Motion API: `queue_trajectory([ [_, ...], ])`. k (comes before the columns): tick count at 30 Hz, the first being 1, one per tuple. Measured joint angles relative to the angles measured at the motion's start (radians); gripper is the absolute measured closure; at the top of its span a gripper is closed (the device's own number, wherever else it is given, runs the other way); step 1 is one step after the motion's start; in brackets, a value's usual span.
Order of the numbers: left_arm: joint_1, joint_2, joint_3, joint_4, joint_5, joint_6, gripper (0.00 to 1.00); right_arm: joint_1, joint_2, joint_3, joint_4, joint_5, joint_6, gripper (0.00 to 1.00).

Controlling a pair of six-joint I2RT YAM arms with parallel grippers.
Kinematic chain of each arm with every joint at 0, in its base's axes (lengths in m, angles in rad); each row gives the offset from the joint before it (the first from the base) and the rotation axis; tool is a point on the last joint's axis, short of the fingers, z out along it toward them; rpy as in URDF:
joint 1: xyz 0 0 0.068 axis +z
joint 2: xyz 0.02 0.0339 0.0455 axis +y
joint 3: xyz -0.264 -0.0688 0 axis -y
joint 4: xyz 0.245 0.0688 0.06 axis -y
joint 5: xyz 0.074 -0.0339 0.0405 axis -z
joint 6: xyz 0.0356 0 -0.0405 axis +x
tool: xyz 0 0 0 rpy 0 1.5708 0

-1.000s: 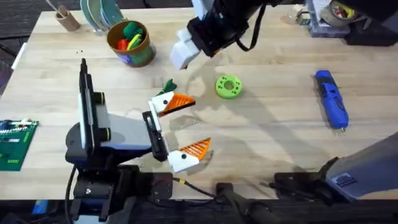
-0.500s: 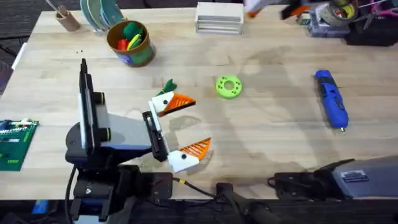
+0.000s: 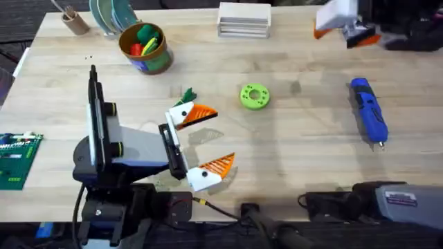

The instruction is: Pick up the gripper from the table and insert it into the empty holder that is missing its gripper. Then pick up a screw, insert it into the mounting hole, and use the screwdriver to tighten it. Finally, clean up the table by picking up the vegetable and placing it into the bucket.

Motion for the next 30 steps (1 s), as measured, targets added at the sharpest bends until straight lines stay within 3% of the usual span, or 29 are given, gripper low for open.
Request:
queue_trajectory([
  [5,0.000,0.000,0.000,0.000,0.000,0.000,0.010,-0.065,-0.070,-0.137,0.059,-0.023,0.020,0.119],
  [6,0.000,0.000,0.000,0.000,0.000,-0.004,0.067,-0.074,-0.081,-0.151,0.065,-0.025,0.021,0.119],
  [10,0.000,0.000,0.000,0.000,0.000,-0.001,0.367,-0.097,-0.101,-0.165,0.071,-0.032,0.027,0.119],
  [13,0.000,0.000,0.000,0.000,0.000,-0.002,0.832,-0.107,-0.102,-0.165,0.078,-0.038,0.028,0.119],
  [14,0.000,0.000,0.000,0.000,-0.001,0.001,0.951,-0.110,-0.102,-0.165,0.078,-0.039,0.028,0.119],
  [15,0.000,0.000,0.000,0.000,-0.001,0.001,0.985,-0.113,-0.102,-0.166,0.078,-0.039,0.028,0.119],
  [22,0.000,0.000,0.000,0.003,-0.012,0.000,0.992,-0.139,-0.102,-0.166,0.074,-0.039,0.035,0.119],
  [30,0.000,0.000,0.000,0.022,-0.116,-0.002,0.992,-0.152,-0.154,-0.171,0.044,-0.039,0.040,0.119],
])
